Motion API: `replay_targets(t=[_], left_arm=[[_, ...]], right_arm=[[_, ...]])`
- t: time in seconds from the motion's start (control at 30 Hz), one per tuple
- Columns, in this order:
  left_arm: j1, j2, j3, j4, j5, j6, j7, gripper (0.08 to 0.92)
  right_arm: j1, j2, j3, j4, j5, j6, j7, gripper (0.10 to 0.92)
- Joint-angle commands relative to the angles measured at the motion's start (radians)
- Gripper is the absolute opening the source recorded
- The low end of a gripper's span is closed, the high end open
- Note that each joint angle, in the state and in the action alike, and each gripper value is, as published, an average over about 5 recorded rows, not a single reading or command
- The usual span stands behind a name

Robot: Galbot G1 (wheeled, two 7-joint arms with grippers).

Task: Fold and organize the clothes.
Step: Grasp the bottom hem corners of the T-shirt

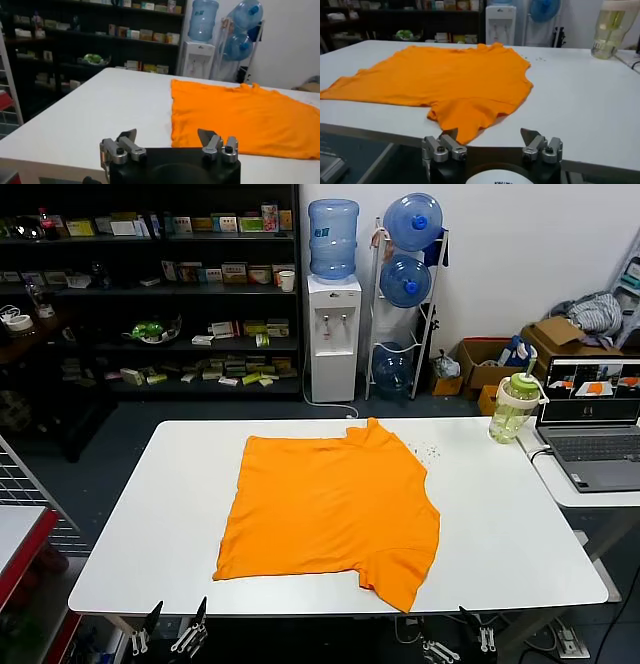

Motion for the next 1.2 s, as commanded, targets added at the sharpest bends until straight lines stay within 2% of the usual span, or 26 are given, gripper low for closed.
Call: replay_targets(t=[0.03,0.17,0.37,0.63,1.2], left_arm=[[-0.006,-0.002,0.002,0.003,0.003,0.001,-0.007,0.823],[-0.051,-0.002,0.014,0.021,0.006,0.012,0.001,0.823],[-0.209,-0.023,0.072,0.104,0.011,0.083,-0.009,0.823],[-0.339,-0.038,0.136,0.218,0.013,0.120,-0.017,0.823],[-0.382,-0.032,0.162,0.275,-0.002,0.130,-0.027,0.818]], right_arm=[[0.030,0.004,-0.003,-0.005,0.005,0.004,0.014,0.823],[0.118,0.019,-0.023,-0.040,-0.001,-0.022,0.048,0.823],[0.269,0.047,-0.085,-0.114,0.003,-0.085,0.092,0.823],[0.317,0.081,-0.157,-0.189,0.000,-0.123,0.115,0.823],[0.331,0.123,-0.187,-0.234,-0.022,-0.123,0.114,0.818]])
